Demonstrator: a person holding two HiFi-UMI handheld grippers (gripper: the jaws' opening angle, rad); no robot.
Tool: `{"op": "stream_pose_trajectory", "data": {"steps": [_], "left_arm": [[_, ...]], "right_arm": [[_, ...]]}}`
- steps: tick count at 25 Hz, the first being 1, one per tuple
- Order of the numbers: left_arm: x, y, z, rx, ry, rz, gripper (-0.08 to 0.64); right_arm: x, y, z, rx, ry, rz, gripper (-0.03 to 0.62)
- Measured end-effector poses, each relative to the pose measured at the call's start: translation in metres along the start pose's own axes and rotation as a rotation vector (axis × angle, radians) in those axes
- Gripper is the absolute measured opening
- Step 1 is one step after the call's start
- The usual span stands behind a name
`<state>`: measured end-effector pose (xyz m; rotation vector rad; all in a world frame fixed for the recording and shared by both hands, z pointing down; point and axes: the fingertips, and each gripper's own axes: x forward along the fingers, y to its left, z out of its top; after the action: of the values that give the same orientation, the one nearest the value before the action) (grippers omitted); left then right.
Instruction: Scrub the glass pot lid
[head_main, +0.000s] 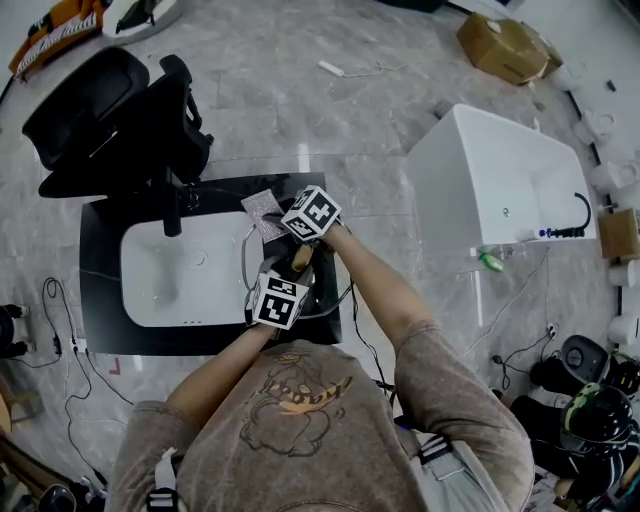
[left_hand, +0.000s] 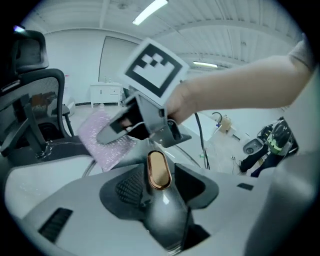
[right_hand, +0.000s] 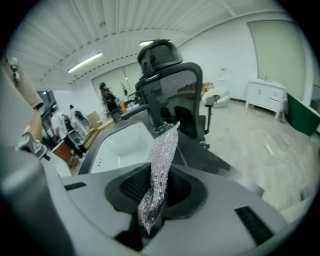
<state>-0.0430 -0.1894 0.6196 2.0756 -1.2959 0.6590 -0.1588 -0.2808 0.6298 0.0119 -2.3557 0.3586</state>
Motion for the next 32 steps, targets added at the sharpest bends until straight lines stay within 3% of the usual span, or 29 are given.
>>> {"op": "stream_pose_trajectory", "data": {"steps": [2,5,9,15,20,23,32], "left_arm": [[-0.016,0.005,0.009,-0.033,-0.057,0.003,0.167],[-0.033,0.020,0.015,-0.132,-0.099,0.011,0.019],[-0.040,0.035,0.012,-0.227,-0.075,0.039,0.018],[-0.069,0.023,0.041,-0.179,-0.154,0.058,0.018],[-0.098,0.003,0.065,-0.066,-0.255,0.079,0.018],[-0.117,-0.008,0.070,-0.037,-0.310,0.084,0.018],[-0.141,-0.027,0.074,-0.009,-0.386,0.099,0.018]], "right_arm": [[-0.029,-0.024,-0.005,0.089,-0.073,-0.104,0.089],[-0.076,-0.047,-0.029,0.228,-0.162,-0.251,0.087],[-0.128,-0.043,-0.077,0.392,-0.236,-0.415,0.086],[-0.191,0.031,-0.110,0.481,-0.359,-0.595,0.086],[-0.241,0.093,-0.102,0.491,-0.505,-0.722,0.086],[-0.267,0.117,-0.095,0.468,-0.569,-0.801,0.086],[-0.284,0.138,-0.102,0.451,-0.599,-0.848,0.084]]}}
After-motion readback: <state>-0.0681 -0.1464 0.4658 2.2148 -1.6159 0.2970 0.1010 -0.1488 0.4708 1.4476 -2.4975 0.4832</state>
